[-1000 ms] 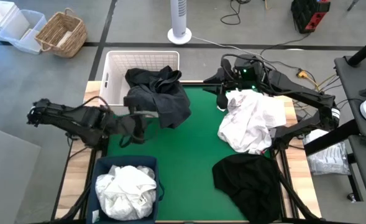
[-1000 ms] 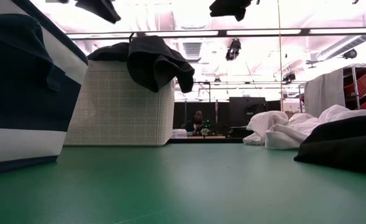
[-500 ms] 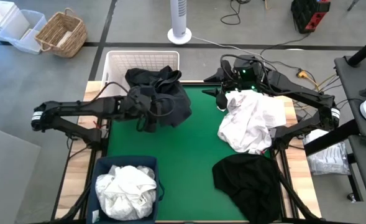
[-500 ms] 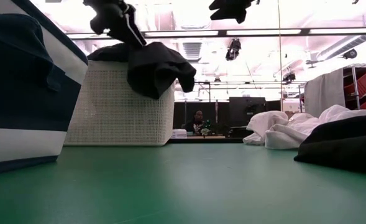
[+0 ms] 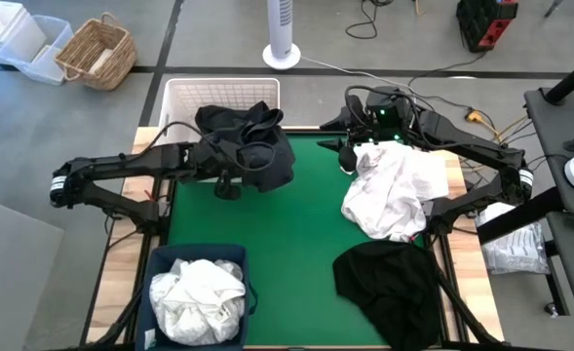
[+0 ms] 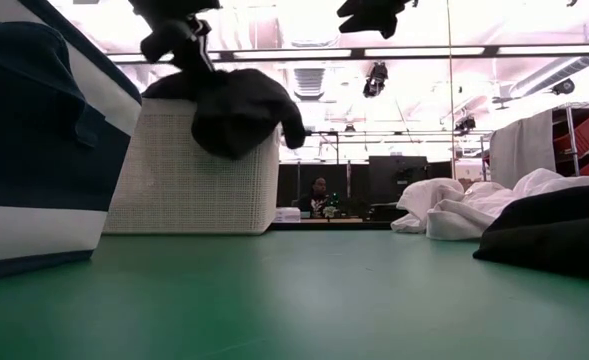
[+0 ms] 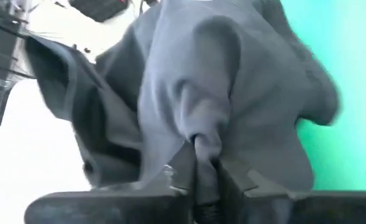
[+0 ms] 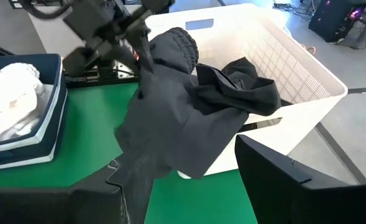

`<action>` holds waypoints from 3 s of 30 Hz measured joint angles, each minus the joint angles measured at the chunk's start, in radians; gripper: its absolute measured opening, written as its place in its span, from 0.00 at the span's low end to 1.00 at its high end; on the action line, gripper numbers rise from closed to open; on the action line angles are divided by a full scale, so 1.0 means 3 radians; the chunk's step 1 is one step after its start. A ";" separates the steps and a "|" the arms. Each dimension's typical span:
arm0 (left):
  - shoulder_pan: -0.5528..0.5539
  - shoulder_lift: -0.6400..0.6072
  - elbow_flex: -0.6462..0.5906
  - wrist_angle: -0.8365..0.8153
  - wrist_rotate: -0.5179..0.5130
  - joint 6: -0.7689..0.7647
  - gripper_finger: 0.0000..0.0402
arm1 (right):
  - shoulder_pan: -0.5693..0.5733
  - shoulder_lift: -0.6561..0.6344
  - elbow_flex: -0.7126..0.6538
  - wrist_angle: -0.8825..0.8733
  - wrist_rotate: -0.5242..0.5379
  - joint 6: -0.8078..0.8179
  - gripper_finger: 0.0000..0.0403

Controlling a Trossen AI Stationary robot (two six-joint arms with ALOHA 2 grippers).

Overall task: Sort clothes
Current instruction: Put the black shorts into the white bin, then put the white shirt into the blue bin

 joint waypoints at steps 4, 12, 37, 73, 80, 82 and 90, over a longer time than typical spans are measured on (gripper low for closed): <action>0.0014 -0.0006 0.0213 -0.0083 -0.0043 -0.0030 0.03 | 0.0000 0.0000 -0.0001 -0.0026 0.0000 -0.0002 0.51; 0.0024 0.0021 0.0803 -0.0405 -0.0332 -0.0044 0.01 | 0.0000 0.0000 -0.0004 -0.0065 0.0000 0.0006 0.51; 0.1089 0.0396 0.1374 -0.1864 0.0230 -0.0854 0.70 | 0.0000 0.0000 -0.0064 -0.0232 0.0001 0.0196 0.49; -0.2836 -0.0568 -0.0836 0.0883 -0.2613 -0.2000 0.81 | 0.0896 -0.1375 -0.1563 -0.1310 0.0234 0.1614 0.13; -0.2893 -0.0332 -0.0656 0.0952 -0.2669 -0.1918 0.80 | 0.1650 -0.1191 -0.1708 -0.1390 0.0248 0.1739 0.05; -0.2921 -0.0269 -0.0614 0.0970 -0.2655 -0.1923 0.80 | 0.1859 -0.1131 -0.1717 -0.1386 0.0276 0.1818 0.03; -0.3075 -0.0052 -0.0587 0.0986 -0.2433 -0.1939 0.80 | 0.2486 -0.0716 -0.1718 -0.1382 0.0446 0.1874 0.03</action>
